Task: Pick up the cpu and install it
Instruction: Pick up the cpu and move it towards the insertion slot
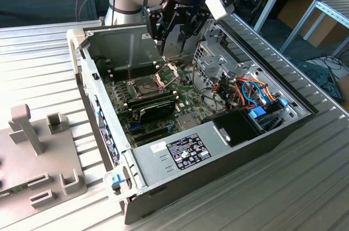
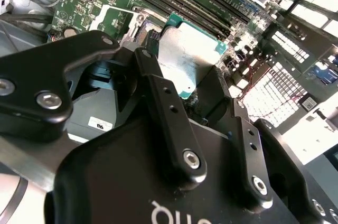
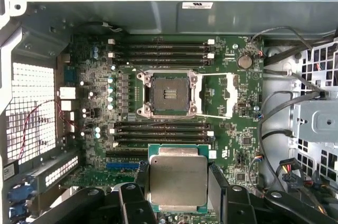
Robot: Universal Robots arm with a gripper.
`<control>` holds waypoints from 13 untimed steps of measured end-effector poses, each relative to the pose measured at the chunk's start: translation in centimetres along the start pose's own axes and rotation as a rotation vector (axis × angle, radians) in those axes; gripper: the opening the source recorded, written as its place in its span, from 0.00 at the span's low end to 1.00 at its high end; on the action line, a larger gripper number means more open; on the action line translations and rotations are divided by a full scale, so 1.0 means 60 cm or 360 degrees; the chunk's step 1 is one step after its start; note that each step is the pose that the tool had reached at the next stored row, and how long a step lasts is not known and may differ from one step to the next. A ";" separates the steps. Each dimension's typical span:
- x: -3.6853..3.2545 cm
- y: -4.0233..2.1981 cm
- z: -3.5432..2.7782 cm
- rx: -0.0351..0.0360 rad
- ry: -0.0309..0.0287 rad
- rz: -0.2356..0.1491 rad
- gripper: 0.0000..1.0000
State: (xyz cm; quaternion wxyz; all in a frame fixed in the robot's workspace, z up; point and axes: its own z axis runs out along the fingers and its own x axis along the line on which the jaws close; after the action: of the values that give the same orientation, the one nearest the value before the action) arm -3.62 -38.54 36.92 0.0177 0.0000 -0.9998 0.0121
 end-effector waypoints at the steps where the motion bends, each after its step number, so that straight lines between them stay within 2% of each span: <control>1: 0.000 0.000 0.000 0.0000 0.00000 0.0000 0.54; 13: 0.000 0.000 0.008 0.0000 0.00000 0.0000 0.54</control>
State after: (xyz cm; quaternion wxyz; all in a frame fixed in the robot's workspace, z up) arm -3.65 -38.54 36.46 0.0177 0.0000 -0.9998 0.0122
